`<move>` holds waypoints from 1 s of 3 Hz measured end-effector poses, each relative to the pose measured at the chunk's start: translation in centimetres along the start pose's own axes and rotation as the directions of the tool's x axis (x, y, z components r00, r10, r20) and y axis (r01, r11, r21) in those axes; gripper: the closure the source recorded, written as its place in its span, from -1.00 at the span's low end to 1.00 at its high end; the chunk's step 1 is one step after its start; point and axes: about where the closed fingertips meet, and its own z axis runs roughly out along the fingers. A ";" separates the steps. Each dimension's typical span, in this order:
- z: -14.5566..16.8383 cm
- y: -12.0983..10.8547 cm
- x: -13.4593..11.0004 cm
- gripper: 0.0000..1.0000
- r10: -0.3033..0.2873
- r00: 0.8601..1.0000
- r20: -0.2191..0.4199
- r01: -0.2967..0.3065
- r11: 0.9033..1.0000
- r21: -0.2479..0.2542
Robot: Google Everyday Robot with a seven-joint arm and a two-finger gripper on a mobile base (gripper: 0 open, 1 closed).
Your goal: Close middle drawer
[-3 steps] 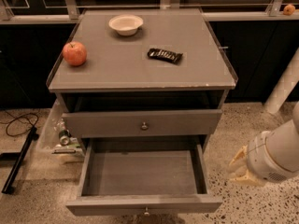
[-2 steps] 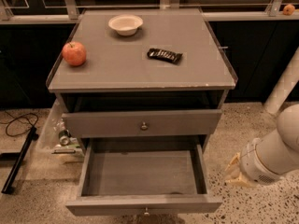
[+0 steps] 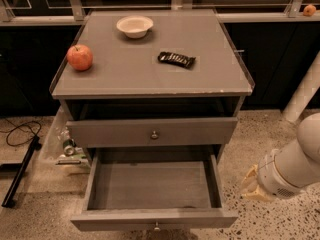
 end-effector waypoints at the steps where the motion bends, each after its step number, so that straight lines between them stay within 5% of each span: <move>1: 3.3 0.5 0.1 1.00 0.011 0.998 0.057 -0.009 1.000 -0.027; 3: 13.8 1.9 1.4 1.00 0.081 0.968 0.236 -0.063 0.995 -0.082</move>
Offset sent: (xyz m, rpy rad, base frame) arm 0.0076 0.0369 -0.1551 0.3043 0.0333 -0.0402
